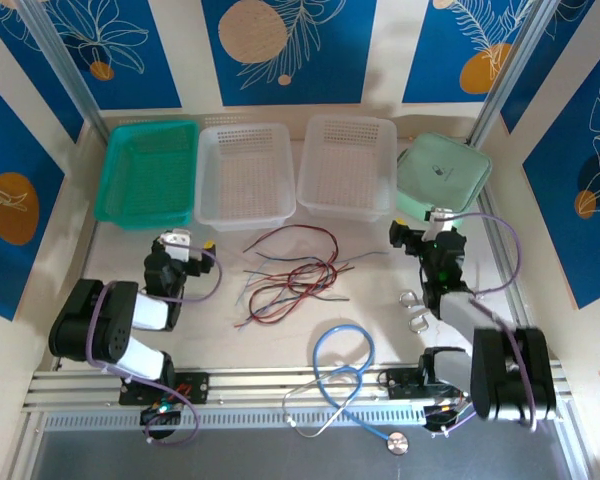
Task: Untangle the cables
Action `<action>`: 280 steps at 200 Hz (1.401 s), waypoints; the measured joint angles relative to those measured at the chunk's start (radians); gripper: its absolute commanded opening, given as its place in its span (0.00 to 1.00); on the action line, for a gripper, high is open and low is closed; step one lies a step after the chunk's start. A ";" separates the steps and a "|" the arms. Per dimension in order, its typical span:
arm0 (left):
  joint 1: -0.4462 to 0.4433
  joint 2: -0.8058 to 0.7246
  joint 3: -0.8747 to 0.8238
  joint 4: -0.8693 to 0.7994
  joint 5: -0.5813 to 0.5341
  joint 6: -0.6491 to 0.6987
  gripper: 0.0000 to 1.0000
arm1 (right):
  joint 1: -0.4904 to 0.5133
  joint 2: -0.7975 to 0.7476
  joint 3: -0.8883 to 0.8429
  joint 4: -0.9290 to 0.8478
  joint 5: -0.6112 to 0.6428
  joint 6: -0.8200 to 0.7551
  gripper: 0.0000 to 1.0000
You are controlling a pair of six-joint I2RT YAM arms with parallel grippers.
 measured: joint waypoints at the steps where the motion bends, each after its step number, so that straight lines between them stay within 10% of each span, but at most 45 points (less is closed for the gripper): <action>1: -0.001 -0.002 -0.001 0.001 -0.002 0.000 0.99 | 0.000 -0.006 -0.001 -0.002 0.001 0.000 0.99; 33: -0.050 -0.192 -0.002 -0.069 -0.086 0.017 0.99 | 0.018 -0.272 -0.012 -0.172 0.031 0.036 0.99; 61: -0.111 -0.377 0.206 -0.494 -0.204 -0.048 0.99 | 0.077 -0.364 0.072 -0.415 0.073 0.128 0.96; 150: -0.367 -0.491 0.441 -1.348 -0.298 -0.312 0.99 | 0.513 -0.079 0.298 -0.909 -0.024 0.472 0.78; 210: -0.544 -0.511 0.406 -1.418 -0.265 -0.530 1.00 | 0.551 0.196 0.393 -0.911 -0.175 0.519 0.39; 280: -0.586 -0.483 0.374 -1.384 -0.206 -0.632 0.97 | 0.550 0.418 0.490 -0.847 -0.244 0.500 0.31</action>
